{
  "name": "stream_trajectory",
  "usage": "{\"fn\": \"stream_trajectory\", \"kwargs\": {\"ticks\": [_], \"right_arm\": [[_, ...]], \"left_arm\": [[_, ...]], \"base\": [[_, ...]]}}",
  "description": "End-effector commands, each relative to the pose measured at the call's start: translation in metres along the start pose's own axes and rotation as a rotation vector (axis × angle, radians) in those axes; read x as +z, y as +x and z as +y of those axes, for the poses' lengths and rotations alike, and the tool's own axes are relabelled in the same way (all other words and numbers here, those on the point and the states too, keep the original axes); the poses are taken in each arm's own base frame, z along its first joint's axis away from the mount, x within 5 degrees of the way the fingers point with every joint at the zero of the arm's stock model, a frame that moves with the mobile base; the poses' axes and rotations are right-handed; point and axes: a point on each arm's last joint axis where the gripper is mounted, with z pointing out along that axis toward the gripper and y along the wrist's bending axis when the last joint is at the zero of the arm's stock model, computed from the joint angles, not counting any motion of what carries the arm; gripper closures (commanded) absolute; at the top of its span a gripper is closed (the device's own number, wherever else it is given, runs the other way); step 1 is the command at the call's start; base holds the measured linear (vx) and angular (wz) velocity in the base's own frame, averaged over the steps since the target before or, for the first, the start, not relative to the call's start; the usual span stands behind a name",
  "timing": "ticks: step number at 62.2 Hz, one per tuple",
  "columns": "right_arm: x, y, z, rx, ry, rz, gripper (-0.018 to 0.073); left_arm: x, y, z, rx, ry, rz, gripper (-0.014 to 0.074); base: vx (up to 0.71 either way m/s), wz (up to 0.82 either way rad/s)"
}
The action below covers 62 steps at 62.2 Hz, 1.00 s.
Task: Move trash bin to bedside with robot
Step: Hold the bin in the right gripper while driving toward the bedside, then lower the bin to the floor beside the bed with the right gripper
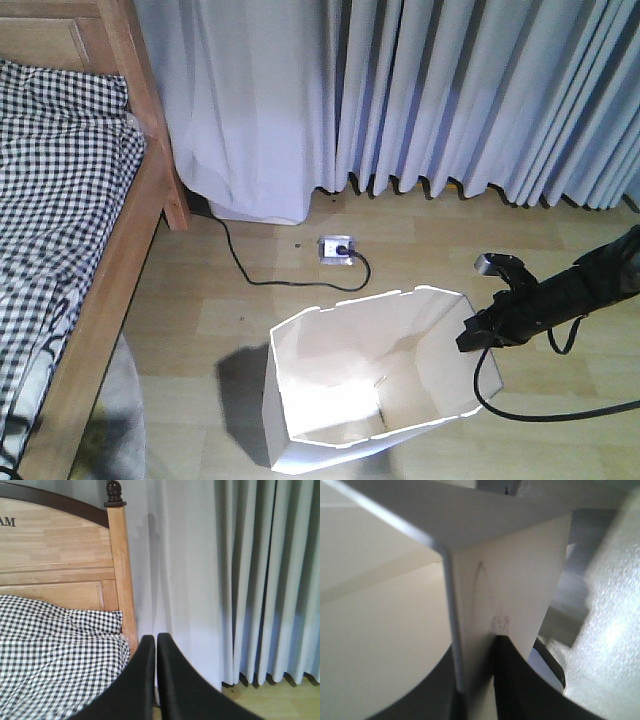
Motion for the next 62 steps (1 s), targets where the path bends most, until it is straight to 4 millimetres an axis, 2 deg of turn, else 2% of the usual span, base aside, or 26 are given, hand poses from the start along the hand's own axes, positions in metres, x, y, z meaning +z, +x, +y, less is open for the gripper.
{"fn": "stream_trajectory", "kwargs": {"ticks": [1,62], "right_arm": [[-0.0252,-0.0189,0.0273,-0.009,-0.19,-0.08,0.0564],[-0.0252,-0.0189,0.0273,-0.009,-0.19,-0.08,0.0564]], "left_arm": [[-0.0002,-0.003,-0.0005,-0.023,0.007,-0.069,0.0603],[-0.0002,-0.003,-0.0005,-0.023,0.007,-0.069,0.0603]], "base": [[0.23,0.01],[0.19,-0.02]]}}
